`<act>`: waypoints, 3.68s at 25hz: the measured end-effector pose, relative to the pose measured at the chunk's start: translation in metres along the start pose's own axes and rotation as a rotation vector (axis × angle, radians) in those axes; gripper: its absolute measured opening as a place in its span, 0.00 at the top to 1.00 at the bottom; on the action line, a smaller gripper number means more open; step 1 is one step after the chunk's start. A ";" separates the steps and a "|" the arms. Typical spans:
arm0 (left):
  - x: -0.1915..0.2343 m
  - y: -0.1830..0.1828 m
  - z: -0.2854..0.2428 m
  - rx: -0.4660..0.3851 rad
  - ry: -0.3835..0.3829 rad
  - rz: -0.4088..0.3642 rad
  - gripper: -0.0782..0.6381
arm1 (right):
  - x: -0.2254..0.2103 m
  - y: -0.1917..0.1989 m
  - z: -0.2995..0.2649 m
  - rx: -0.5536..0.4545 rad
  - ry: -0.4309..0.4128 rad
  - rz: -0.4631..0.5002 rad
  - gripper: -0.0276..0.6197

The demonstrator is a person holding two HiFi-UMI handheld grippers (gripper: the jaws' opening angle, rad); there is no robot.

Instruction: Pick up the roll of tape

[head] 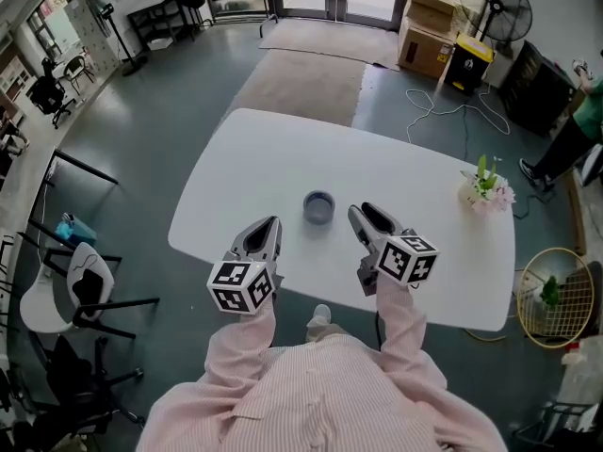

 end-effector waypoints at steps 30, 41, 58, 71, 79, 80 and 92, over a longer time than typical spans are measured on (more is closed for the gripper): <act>0.030 0.064 -0.139 0.364 0.003 0.075 0.89 | -0.130 0.064 -0.116 0.460 0.206 -0.194 0.73; 0.036 0.088 -0.163 0.441 -0.005 0.104 0.89 | -0.151 0.078 -0.138 0.585 0.248 -0.209 0.73; 0.041 0.089 -0.166 0.448 -0.004 0.098 0.89 | -0.154 0.072 -0.139 0.603 0.314 -0.174 0.80; 0.029 0.059 -0.152 0.365 0.063 0.042 0.89 | -0.128 0.036 -0.111 0.357 0.234 -0.093 0.81; 0.016 0.037 -0.142 0.288 0.115 0.000 0.89 | -0.107 0.013 -0.088 0.201 0.179 -0.027 0.81; 0.015 0.033 -0.141 0.276 0.120 -0.003 0.89 | -0.104 0.010 -0.085 0.183 0.170 -0.013 0.81; 0.003 -0.004 -0.129 0.148 0.154 -0.105 0.89 | -0.075 -0.025 -0.063 0.013 0.101 0.102 0.81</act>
Point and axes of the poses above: the fingertips, and each gripper's own axes: z backward along the fingers, x to its left, y out of its underside, the point moved 9 cm from there along z, backward along the fingers, and after that the axes turned 15 degrees about -y, right-handed, at the moved point
